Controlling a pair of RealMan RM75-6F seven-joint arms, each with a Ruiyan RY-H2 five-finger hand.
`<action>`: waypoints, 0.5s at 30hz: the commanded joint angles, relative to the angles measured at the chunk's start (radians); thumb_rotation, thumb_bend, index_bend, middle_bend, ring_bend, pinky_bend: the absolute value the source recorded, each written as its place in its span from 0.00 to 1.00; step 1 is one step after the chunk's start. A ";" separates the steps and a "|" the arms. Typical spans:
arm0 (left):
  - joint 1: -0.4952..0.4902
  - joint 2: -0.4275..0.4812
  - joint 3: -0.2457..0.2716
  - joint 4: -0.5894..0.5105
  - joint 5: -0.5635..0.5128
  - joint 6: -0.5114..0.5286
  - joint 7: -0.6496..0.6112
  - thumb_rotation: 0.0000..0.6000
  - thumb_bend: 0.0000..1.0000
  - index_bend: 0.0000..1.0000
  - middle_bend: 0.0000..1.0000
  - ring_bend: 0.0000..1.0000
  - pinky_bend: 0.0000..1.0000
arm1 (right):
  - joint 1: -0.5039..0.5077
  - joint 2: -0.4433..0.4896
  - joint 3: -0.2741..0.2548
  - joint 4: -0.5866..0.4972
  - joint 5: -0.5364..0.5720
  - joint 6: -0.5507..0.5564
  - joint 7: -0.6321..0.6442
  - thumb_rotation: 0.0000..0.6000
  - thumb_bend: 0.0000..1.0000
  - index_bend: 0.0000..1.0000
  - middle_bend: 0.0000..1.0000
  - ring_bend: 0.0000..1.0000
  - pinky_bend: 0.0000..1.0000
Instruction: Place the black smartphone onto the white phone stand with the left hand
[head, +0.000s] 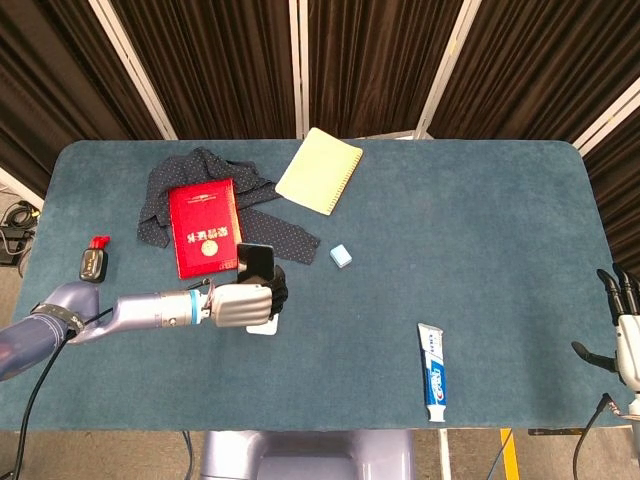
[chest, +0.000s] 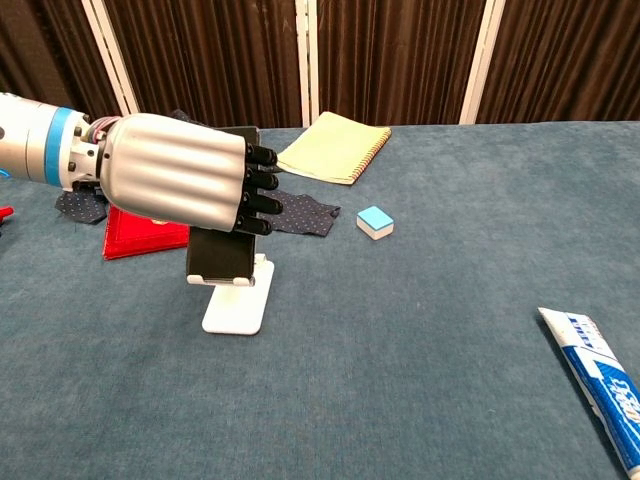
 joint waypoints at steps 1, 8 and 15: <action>-0.002 0.001 0.002 -0.002 0.000 -0.001 0.001 1.00 0.00 0.38 0.19 0.21 0.27 | -0.001 0.001 0.000 0.000 0.000 0.001 0.002 1.00 0.00 0.00 0.00 0.00 0.00; -0.010 0.015 0.008 -0.019 -0.003 -0.004 0.001 1.00 0.00 0.31 0.06 0.09 0.21 | -0.002 0.003 0.000 0.000 -0.001 0.002 0.005 1.00 0.00 0.00 0.00 0.00 0.00; -0.011 0.033 0.010 -0.037 -0.008 -0.006 0.010 1.00 0.00 0.25 0.00 0.00 0.15 | -0.003 0.005 0.000 -0.002 -0.004 0.004 0.006 1.00 0.00 0.00 0.00 0.00 0.00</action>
